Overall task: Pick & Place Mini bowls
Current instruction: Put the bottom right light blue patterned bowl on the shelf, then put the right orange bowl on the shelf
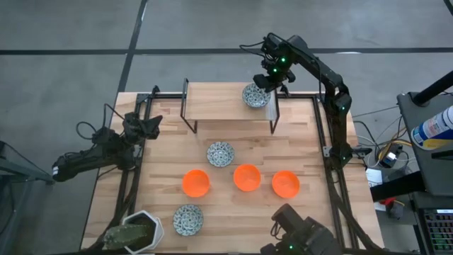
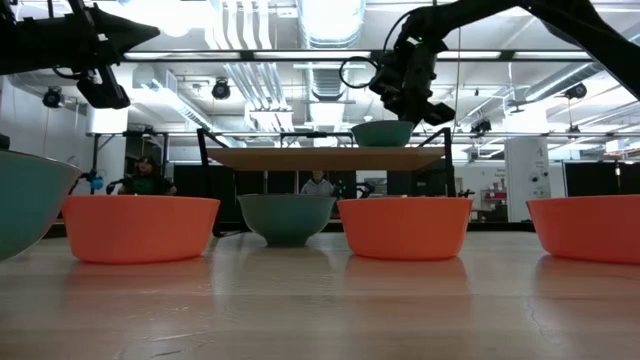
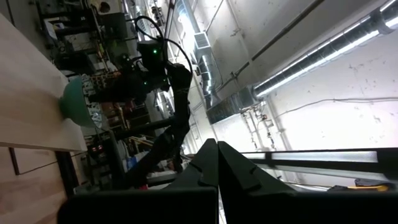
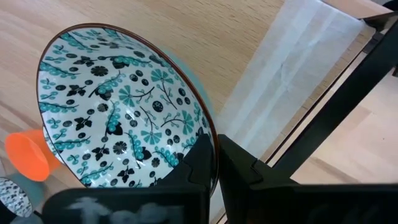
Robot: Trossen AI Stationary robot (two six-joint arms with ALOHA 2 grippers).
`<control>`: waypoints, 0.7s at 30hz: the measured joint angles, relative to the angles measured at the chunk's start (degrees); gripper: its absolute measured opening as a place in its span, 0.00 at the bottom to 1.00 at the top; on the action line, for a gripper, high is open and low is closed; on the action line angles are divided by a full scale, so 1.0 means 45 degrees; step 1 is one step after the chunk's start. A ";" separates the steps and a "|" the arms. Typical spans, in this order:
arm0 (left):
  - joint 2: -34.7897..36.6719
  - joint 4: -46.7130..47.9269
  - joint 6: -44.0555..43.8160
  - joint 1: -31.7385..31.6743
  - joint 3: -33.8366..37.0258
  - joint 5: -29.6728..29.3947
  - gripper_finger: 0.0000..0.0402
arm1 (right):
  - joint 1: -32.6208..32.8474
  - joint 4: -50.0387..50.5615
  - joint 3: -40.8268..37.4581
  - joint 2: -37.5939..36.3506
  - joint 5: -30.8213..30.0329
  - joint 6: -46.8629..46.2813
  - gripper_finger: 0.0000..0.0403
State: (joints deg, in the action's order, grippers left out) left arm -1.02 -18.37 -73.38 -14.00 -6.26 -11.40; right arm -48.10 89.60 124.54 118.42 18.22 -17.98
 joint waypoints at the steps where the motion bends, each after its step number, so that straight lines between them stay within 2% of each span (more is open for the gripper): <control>1: 0.0000 0.0000 -0.0001 0.0003 0.0000 0.0000 0.00 | 0.0002 0.0000 -0.0002 -0.0005 -0.0006 0.0005 0.03; 7: 0.0000 0.0000 -0.0055 0.0004 0.0000 0.0000 0.00 | 0.0010 0.0005 -0.0021 -0.0012 -0.0049 0.0049 0.07; 21: 0.0000 0.0005 -0.0077 0.0001 0.0000 0.0000 0.00 | 0.0010 0.0064 -0.0031 -0.0193 -0.0078 0.0305 0.25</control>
State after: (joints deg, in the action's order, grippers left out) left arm -1.02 -18.35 -73.72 -13.99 -6.26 -11.40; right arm -48.05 89.89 124.40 117.55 17.87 -16.60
